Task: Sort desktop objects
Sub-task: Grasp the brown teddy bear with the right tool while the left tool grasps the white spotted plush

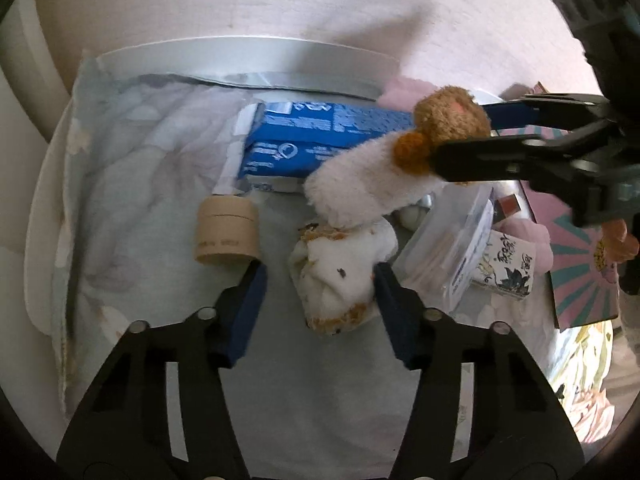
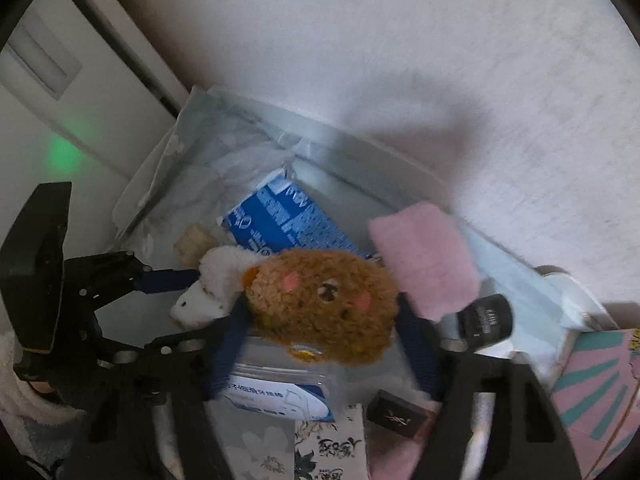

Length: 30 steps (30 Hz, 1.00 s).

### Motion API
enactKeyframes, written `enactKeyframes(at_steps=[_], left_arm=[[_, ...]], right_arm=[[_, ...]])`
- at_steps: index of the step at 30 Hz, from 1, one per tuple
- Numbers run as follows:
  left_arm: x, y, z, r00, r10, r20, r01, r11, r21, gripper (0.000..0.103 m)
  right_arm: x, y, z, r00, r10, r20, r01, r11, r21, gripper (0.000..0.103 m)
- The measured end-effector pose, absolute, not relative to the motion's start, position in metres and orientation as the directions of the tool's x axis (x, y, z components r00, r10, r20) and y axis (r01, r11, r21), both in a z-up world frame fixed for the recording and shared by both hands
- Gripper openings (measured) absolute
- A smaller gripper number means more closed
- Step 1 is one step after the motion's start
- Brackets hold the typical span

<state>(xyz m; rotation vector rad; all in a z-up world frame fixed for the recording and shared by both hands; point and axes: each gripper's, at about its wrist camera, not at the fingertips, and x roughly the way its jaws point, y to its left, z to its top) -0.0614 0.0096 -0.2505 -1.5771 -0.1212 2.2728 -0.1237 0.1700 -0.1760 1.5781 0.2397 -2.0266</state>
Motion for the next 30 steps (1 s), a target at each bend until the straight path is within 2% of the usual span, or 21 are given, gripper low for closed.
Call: enactKeyframes(at_steps=[1,2,5,20,30], left_arm=[[-0.060,0.012,-0.251,-0.302,0.361,-0.882,-0.260,-0.922,-0.288,0.038],[-0.058,0.014,-0.251,-0.302,0.368,-0.879,-0.264,-0.919,-0.293,0.033],[-0.053,0.020,-0.248,-0.310,0.359,-0.881,-0.280,-0.920,-0.276,0.029],[-0.028,0.010,-0.183,-0.375,0.312,-0.873,-0.262,-0.939,-0.223,0.028],[-0.049,0.002,-0.138,-0.423,0.322,-0.847,-0.321,-0.927,-0.193,0.028]], right_arm=[[-0.123,0.170,-0.178,-0.155,-0.317,-0.935,0.523,-0.830,0.195,0.054],[-0.122,0.169,-0.178,-0.159,-0.321,-0.934,0.521,-0.830,0.197,0.051],[-0.119,0.170,-0.174,-0.173,-0.335,-0.926,0.512,-0.834,0.207,0.046],[-0.094,0.182,-0.105,-0.252,-0.388,-0.886,0.469,-0.850,0.239,0.045],[-0.079,0.221,-0.059,-0.348,-0.363,-0.865,0.388,-0.895,0.219,0.045]])
